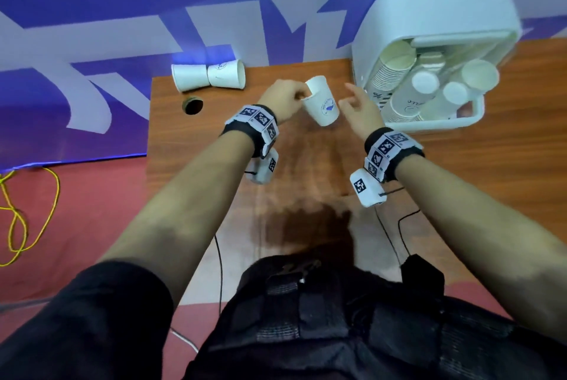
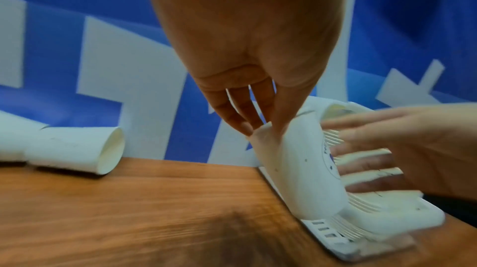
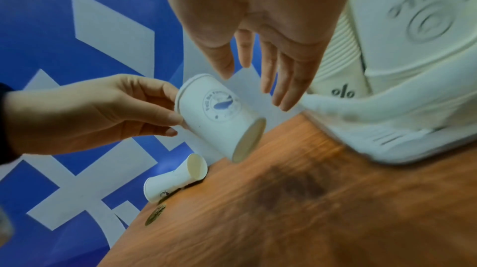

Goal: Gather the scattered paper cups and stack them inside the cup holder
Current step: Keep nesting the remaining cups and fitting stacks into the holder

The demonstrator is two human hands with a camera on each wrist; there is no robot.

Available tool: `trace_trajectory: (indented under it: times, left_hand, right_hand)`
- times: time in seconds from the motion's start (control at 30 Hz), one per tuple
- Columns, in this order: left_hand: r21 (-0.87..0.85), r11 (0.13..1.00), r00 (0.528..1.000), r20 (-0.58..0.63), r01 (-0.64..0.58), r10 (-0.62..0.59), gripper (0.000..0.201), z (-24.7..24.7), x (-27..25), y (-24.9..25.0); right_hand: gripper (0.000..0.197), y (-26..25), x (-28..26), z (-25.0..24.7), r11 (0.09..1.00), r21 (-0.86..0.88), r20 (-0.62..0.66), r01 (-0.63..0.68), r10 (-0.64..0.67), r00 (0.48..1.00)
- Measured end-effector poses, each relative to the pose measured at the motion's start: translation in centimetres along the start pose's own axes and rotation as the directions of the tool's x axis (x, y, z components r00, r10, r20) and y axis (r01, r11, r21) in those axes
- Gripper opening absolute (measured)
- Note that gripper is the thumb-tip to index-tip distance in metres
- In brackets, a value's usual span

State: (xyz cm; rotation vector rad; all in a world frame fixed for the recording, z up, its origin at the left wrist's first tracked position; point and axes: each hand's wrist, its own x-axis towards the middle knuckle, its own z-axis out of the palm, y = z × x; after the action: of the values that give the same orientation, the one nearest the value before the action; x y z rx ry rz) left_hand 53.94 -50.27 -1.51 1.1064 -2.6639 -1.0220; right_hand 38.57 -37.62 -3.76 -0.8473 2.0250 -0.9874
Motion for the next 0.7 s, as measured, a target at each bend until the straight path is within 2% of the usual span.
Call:
trace_trajectory:
  times: [0.13, 0.23, 0.43, 0.7]
  left_hand:
    - [0.080, 0.989, 0.990, 0.083, -0.122, 0.116, 0.024, 2.1, -0.8, 5.5]
    - [0.085, 0.982, 0.985, 0.062, -0.167, 0.162, 0.023, 3.6, -0.6, 9.5]
    - [0.066, 0.977, 0.979, 0.019, -0.203, 0.202, 0.021, 5.9, 0.7, 16.7]
    - [0.086, 0.945, 0.941, -0.107, -0.314, 0.322, 0.017, 8.5, 2.7, 23.4]
  right_hand:
    - [0.058, 0.4, -2.2, -4.8, 0.993, 0.038, 0.021, 0.114, -0.115, 0.993]
    - [0.054, 1.1, -3.1, -8.3, 0.988, 0.049, 0.014, 0.143, -0.144, 0.989]
    - [0.023, 2.0, -4.8, -15.8, 0.985, -0.046, -0.061, 0.164, -0.167, 0.984]
    - [0.005, 3.7, -5.5, -23.5, 0.958, -0.127, -0.118, 0.259, -0.273, 0.955]
